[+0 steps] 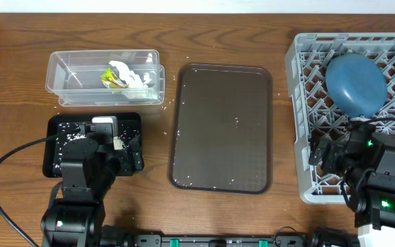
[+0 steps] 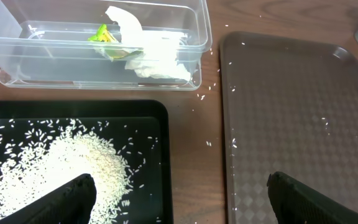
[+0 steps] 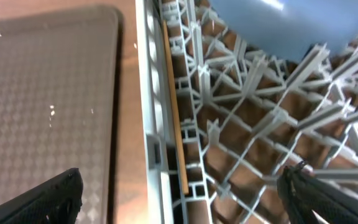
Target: Sort waste into correct bins and load items into the dishwasher rack
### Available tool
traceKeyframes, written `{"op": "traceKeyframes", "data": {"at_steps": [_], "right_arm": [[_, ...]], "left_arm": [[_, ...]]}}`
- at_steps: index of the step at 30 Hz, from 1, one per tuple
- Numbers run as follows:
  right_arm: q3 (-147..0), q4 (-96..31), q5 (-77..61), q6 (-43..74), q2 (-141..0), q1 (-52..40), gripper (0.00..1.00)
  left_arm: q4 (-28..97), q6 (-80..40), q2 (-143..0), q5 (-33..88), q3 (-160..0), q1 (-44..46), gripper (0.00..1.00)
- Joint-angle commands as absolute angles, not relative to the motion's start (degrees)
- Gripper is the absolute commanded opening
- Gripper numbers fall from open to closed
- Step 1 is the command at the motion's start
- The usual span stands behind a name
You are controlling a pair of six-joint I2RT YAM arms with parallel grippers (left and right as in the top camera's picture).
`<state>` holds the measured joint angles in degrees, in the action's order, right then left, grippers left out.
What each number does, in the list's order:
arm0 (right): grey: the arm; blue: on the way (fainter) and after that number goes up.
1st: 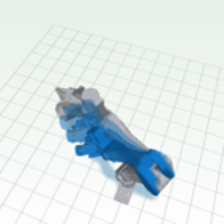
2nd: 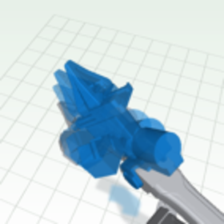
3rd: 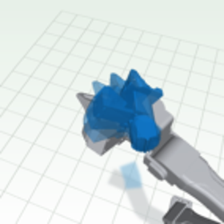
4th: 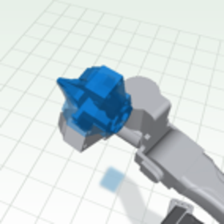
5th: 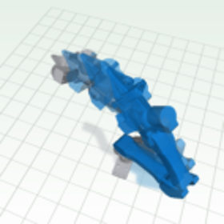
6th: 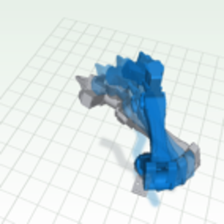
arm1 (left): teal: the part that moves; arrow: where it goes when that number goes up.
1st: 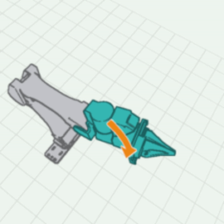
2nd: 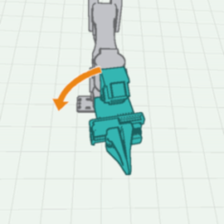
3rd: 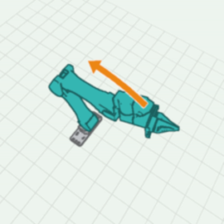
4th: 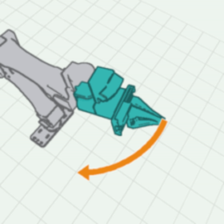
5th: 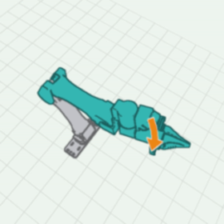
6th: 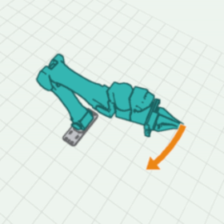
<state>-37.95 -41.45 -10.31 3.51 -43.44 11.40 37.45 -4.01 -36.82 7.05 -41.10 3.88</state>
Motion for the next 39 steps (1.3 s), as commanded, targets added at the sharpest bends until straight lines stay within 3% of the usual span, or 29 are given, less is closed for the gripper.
{"op": "traceKeyframes", "data": {"at_steps": [1, 21, 30, 39], "right_arm": [[-37.58, -43.51, -9.87, 3.79, -43.4, 11.7, 0.99], [-37.58, -45.3, -9.87, 3.79, -42.89, 11.7, 0.99], [-37.39, -56.14, -9.89, 3.79, -29.15, 11.51, 0.99], [-37.36, -52.18, -9.87, 3.79, -17.37, 11.49, 0.99]], "left_arm": [[37.28, -3.22, -36.71, 6.15, -40.93, 3.95, 0.91], [37.28, -3.22, -36.71, 6.15, -40.93, 3.95, 0.91], [37.28, -3.22, -36.71, 6.15, -40.93, 3.95, 0.92], [37.28, -3.22, -36.71, 6.15, -40.93, 3.95, 0.92]]}}
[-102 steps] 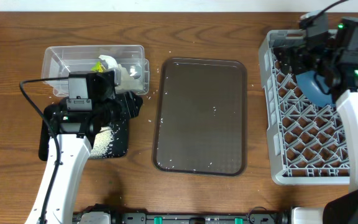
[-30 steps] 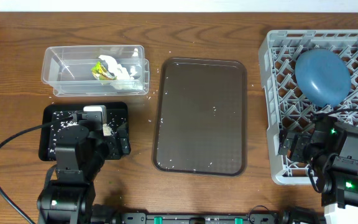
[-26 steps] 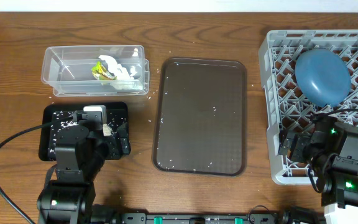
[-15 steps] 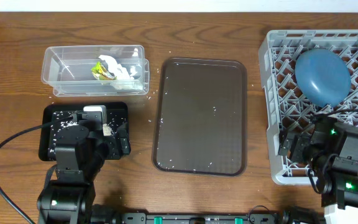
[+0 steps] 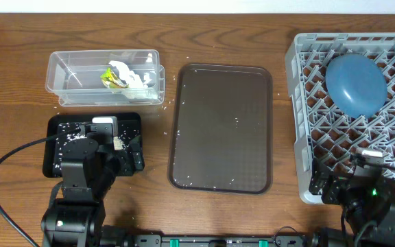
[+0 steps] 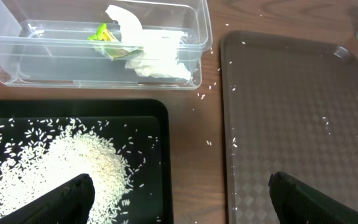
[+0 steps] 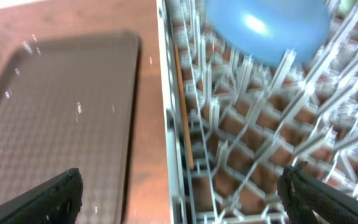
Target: Sort waste into correct bins and load items into the dishwasher rack
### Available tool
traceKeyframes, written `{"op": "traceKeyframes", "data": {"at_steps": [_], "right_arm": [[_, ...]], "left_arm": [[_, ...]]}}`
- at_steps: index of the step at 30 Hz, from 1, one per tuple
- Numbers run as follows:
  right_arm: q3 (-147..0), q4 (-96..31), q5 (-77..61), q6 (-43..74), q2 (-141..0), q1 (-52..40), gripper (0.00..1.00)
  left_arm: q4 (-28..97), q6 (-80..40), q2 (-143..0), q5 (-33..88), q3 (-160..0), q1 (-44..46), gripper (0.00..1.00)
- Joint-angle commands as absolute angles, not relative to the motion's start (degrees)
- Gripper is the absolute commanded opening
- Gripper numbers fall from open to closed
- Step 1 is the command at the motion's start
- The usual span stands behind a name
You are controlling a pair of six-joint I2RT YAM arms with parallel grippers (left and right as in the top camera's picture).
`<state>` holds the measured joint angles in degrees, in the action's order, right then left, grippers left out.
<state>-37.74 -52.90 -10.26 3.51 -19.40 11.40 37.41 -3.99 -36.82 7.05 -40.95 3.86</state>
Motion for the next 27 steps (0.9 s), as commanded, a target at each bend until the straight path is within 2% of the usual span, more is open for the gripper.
{"op": "traceKeyframes", "data": {"at_steps": [1, 27], "right_arm": [[-37.36, -52.01, -9.89, 3.79, -16.58, 11.49, 0.99], [-33.98, -61.21, -6.63, 2.63, -12.38, 11.51, 0.99]], "left_arm": [[37.28, -3.22, -36.71, 6.15, -40.93, 3.95, 0.92], [37.26, -3.22, -36.71, 6.15, -40.93, 3.95, 0.92]]}}
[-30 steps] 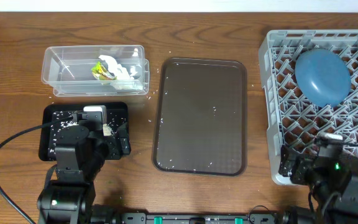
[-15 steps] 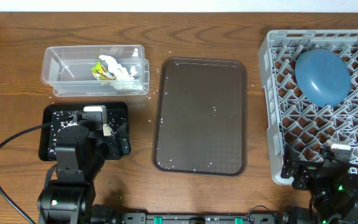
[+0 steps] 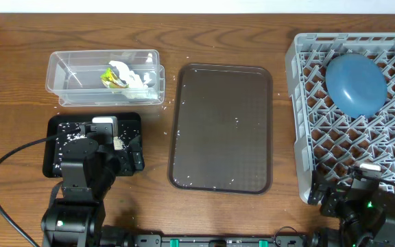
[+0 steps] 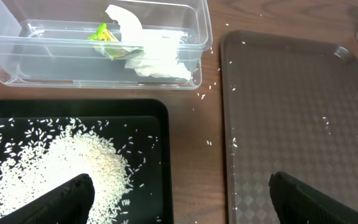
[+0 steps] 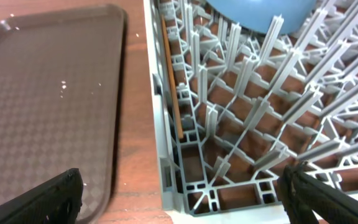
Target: Sort waste into correct bins and load items into the dishwasher rack
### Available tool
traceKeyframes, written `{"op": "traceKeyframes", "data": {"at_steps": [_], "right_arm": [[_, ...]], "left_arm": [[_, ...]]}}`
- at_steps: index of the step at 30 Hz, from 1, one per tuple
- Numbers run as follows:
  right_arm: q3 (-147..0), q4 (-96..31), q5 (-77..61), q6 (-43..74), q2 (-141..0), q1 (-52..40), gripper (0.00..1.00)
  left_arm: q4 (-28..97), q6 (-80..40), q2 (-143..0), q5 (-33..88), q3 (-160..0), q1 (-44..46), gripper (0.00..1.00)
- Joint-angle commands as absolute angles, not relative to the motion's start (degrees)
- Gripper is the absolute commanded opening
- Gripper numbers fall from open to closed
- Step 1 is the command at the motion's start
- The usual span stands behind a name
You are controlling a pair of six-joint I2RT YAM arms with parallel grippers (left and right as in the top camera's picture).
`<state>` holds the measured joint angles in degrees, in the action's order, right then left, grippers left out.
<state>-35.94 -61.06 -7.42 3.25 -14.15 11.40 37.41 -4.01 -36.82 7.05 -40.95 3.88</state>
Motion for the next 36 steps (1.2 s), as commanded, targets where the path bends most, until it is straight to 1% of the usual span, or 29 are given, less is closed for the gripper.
{"op": "traceKeyframes", "data": {"at_steps": [1, 4, 6, 12, 16, 22, 31, 36], "right_arm": [[-33.19, -60.8, -7.53, 2.74, -11.7, 11.51, 0.99], [-30.24, -56.9, -9.32, 2.7, -9.34, 11.51, 0.99], [-27.9, -51.37, -9.65, 2.15, -7.84, 11.51, 0.99], [-22.33, -34.79, -16.91, -8.16, -5.82, 11.51, 0.99], [-17.76, -26.52, -21.34, -8.64, -3.99, 11.51, 0.99], [-12.1, -19.22, -24.93, -8.19, -0.25, 11.51, 0.99], [-7.99, -9.98, -24.93, -7.68, -0.3, 11.51, 0.99], [-5.02, -6.15, -25.04, -4.08, -0.32, 11.49, 0.99]], "left_arm": [[37.28, -3.22, -36.71, 6.15, -40.93, 3.95, 0.92], [37.28, -3.22, -36.71, 6.15, -40.93, 3.95, 0.92], [37.28, -3.22, -36.71, 6.15, -40.93, 3.95, 0.92], [37.28, -3.22, -36.71, 6.15, -40.93, 3.95, 0.92], [37.26, -3.22, -36.71, 6.15, -40.93, 3.95, 0.92], [37.28, -3.22, -36.71, 6.15, -40.93, 3.95, 0.92], [37.28, -3.22, -36.71, 6.15, -40.93, 3.95, 0.92], [37.28, -3.22, -36.71, 6.15, -40.93, 3.95, 0.92]]}}
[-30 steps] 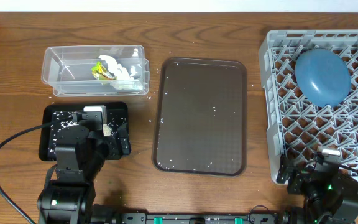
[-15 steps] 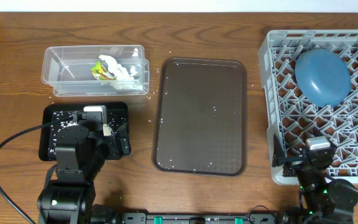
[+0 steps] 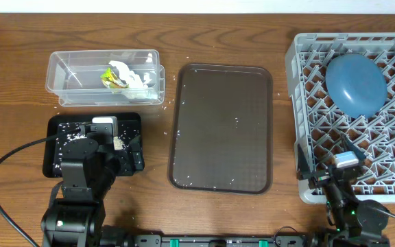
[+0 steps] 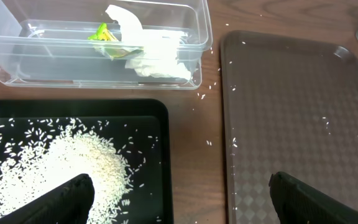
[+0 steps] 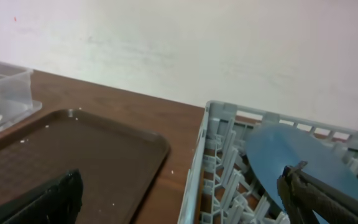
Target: Sort waste into correct bins and load items into the dishwasher rack
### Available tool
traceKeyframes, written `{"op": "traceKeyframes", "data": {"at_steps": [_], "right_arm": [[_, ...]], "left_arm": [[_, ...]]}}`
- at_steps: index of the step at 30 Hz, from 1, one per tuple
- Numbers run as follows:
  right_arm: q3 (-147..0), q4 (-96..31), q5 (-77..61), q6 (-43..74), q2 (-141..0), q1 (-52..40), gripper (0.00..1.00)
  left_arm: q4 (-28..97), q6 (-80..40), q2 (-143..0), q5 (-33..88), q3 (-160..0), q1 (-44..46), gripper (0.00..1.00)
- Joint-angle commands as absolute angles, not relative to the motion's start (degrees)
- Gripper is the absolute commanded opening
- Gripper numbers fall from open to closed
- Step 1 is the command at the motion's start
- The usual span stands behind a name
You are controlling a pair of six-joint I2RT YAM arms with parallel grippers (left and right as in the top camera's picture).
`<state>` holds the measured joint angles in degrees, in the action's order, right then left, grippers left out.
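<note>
The grey dishwasher rack point(image 3: 307, 68) stands at the right with a blue plate point(image 3: 354, 84) and a pale cup in it. My right gripper point(image 5: 179, 199) is open and empty. It sits low at the rack's front left corner, facing level across the brown tray point(image 5: 73, 155) and the rack point(image 5: 213, 134) toward the wall. My left gripper point(image 4: 179, 199) is open and empty, over the gap between the black rice bin point(image 4: 163, 155) and the brown tray point(image 4: 291, 124). The clear bin point(image 4: 42, 68) holds crumpled white paper point(image 4: 157, 59) and a green scrap.
The brown tray point(image 3: 221, 127) lies mid-table with a few rice grains on it. Loose grains dot the wood between the bins and the tray. A black cable point(image 3: 5, 171) loops at the front left. A white wall closes the far side.
My right wrist has swung up: its view looked down into the rack's front left corner and now looks level across the table to the wall. The left arm has not moved.
My right gripper first stood open over the rack's front part, just below the blue plate. It then stood at the rack's front edge, then lower still, always open and empty. Now it faces the wall. My left gripper stayed open over the rice bin's right edge throughout.
</note>
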<state>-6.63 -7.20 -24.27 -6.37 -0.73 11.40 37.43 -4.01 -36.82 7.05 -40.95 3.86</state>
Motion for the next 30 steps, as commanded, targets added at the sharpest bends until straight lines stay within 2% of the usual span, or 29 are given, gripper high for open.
{"op": "traceKeyframes", "data": {"at_steps": [1, 6, 13, 18, 30], "right_arm": [[-4.54, -5.63, -25.1, -4.08, -0.32, 11.49, 0.99], [-1.04, -1.08, -24.69, -3.66, -0.3, 10.35, 0.99], [-0.27, -0.14, -15.77, -3.66, -0.3, 3.16, 0.99], [-0.27, 0.08, -14.24, -3.66, -0.3, 3.73, 1.0], [-0.3, -4.27, -0.43, -0.89, -0.32, 3.84, 0.99]], "left_arm": [[37.28, -3.22, -36.71, 6.15, -40.93, 3.95, 0.92], [37.28, -3.22, -36.71, 6.15, -40.93, 3.95, 0.92], [37.28, -3.22, -36.71, 6.15, -40.93, 3.95, 0.92], [37.28, -3.22, -36.71, 6.15, -40.93, 3.95, 0.92], [37.28, -3.22, -36.71, 6.15, -40.93, 3.95, 0.92]]}}
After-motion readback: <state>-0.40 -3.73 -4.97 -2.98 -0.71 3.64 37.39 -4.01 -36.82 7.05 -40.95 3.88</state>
